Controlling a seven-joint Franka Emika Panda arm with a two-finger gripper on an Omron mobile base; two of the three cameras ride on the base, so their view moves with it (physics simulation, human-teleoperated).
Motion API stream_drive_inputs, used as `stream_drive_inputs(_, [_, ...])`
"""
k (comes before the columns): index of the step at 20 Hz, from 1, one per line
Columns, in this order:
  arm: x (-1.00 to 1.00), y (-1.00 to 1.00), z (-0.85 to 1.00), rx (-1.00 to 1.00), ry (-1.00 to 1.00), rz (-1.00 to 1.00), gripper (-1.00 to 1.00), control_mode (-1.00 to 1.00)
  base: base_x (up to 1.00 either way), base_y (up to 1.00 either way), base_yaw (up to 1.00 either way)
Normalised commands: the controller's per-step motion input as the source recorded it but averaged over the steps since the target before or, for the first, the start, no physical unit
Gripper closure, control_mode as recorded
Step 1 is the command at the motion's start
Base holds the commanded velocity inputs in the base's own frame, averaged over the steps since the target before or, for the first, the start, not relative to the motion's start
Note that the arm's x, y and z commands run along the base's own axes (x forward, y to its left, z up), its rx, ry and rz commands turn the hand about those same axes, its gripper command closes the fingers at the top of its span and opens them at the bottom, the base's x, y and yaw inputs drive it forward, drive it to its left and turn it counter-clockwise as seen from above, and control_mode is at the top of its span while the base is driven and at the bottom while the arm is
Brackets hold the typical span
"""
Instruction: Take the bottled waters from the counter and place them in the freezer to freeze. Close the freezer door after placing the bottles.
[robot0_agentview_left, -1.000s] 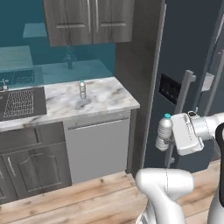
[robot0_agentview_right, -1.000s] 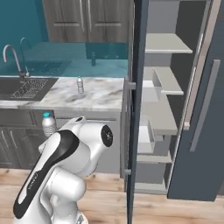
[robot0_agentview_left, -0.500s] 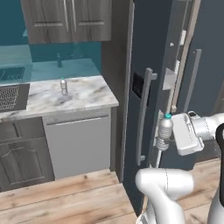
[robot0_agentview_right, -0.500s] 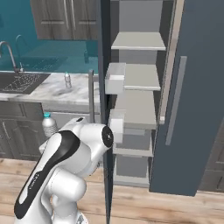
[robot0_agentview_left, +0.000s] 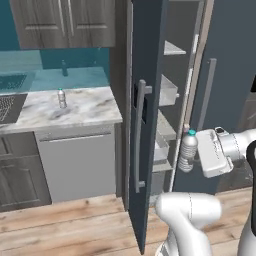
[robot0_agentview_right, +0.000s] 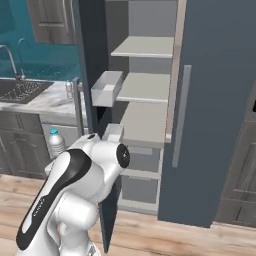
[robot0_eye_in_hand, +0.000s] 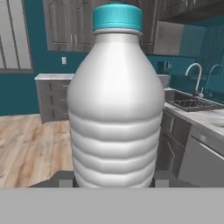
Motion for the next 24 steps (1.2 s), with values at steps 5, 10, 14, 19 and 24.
stream_drive_inputs(5, [0.00,0.00,0.00,0.00,0.00,0.00,1.00,1.00,0.19,-0.59,0.28])
stream_drive_inputs(10, [0.00,0.00,0.00,0.00,0.00,0.00,1.00,1.00,0.35,-0.27,0.28])
stream_drive_inputs(14, [0.00,0.00,0.00,0.00,0.00,0.00,1.00,1.00,0.44,-0.22,0.26])
stream_drive_inputs(19, [0.00,0.00,0.00,0.00,0.00,0.00,1.00,1.00,0.36,-0.27,0.25])
stream_drive_inputs(24, [0.00,0.00,0.00,0.00,0.00,0.00,1.00,1.00,0.00,-0.42,0.19])
